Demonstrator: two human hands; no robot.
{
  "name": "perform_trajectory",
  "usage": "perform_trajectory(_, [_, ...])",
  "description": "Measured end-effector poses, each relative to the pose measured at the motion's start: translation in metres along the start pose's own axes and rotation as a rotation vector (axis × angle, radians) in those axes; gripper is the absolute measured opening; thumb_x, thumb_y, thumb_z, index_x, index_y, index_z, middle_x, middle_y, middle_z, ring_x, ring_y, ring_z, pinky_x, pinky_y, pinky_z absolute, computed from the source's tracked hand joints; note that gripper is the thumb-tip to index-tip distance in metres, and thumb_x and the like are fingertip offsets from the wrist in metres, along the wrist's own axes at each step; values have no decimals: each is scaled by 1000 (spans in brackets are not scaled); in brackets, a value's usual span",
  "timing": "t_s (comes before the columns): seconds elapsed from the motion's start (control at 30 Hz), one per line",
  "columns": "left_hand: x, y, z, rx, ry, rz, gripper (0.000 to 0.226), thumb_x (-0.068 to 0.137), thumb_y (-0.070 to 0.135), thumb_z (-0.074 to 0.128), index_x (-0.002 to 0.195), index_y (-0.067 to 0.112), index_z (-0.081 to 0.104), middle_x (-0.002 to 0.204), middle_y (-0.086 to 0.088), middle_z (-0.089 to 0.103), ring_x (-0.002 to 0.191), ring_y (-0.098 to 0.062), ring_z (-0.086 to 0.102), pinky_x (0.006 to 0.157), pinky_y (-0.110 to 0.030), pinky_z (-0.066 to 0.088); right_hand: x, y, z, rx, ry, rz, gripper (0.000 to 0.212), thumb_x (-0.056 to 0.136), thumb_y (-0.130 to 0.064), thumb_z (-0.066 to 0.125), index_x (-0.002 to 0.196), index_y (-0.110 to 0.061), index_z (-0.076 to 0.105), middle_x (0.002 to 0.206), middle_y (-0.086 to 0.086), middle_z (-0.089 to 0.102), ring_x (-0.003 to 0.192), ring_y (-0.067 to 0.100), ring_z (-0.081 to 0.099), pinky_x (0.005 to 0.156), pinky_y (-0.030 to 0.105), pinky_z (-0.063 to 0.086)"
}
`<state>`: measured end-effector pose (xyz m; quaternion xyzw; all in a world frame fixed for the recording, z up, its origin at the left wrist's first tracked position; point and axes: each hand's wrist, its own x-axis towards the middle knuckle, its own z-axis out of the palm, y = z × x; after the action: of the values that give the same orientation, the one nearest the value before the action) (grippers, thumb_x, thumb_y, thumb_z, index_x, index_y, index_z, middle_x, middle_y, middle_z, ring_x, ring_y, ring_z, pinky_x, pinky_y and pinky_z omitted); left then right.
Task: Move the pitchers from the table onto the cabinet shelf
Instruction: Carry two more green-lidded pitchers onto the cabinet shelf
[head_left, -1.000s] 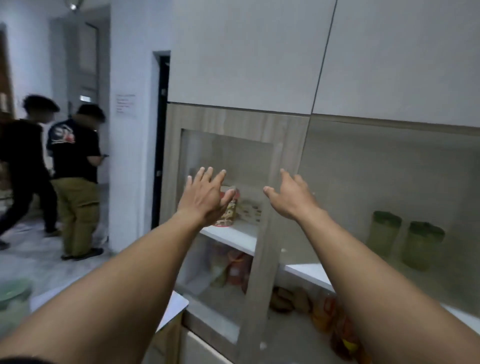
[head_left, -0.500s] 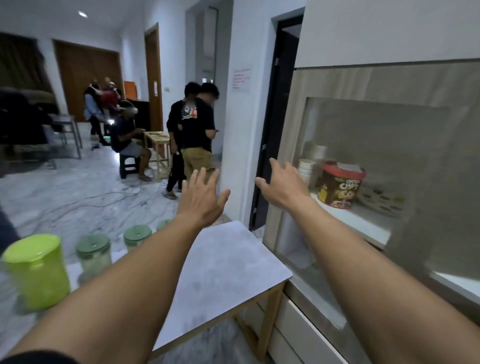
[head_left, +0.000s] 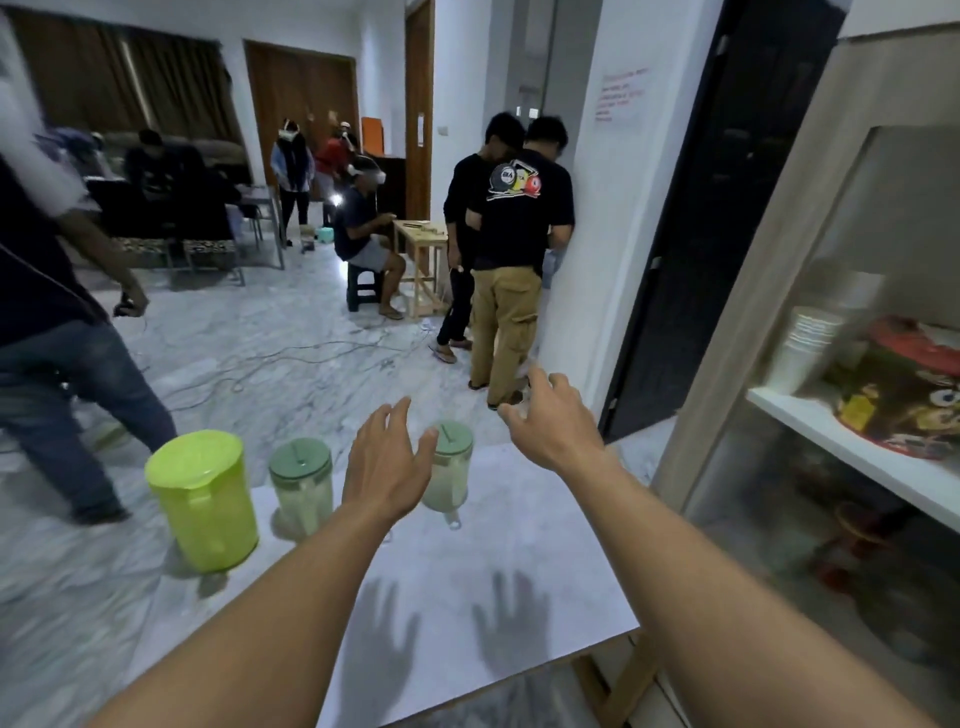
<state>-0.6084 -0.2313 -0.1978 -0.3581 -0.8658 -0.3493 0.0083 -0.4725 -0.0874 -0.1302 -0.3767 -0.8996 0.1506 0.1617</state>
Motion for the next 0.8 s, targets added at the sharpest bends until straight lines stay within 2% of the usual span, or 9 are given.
perform_trajectory(0.2, [21,-53,50,-77,-70,-249,61,97,41,48,149,15,33,149,-11,42,135,-31,40,105,-41,36,51,13,89,80,-138,4,67,100,-43,51,155,-18,23,152,14,36,138,37,39,105,52,42])
perform_trajectory(0.33, [28,-79,84,-135,-71,-366,52,93,33,56,141,18,41,132,-13,53,120,-32,51,85,-33,38,73,21,151,179,-206,22,64,98,-36,55,152,-19,25,147,14,41,132,37,44,102,50,44])
perform_trajectory(0.47, [44,-100,121,-239,-33,-488,60,90,34,62,143,18,40,137,-9,50,126,-29,49,93,-33,38,91,33,206,270,-255,92,62,96,-34,60,147,-17,29,142,13,45,127,35,50,99,48,48])
perform_trajectory(0.63, [67,-127,160,-329,67,-634,69,83,35,70,142,19,38,132,-4,52,120,-26,53,91,-33,41,103,49,263,268,-221,241,60,92,-41,65,139,-16,37,134,9,54,121,34,55,91,46,51])
perform_trajectory(0.8, [85,-151,181,-401,126,-759,47,77,41,74,116,19,58,109,1,66,101,-22,62,82,-31,46,110,54,301,439,-208,358,43,88,-42,67,120,-17,52,114,6,66,107,33,62,82,42,54])
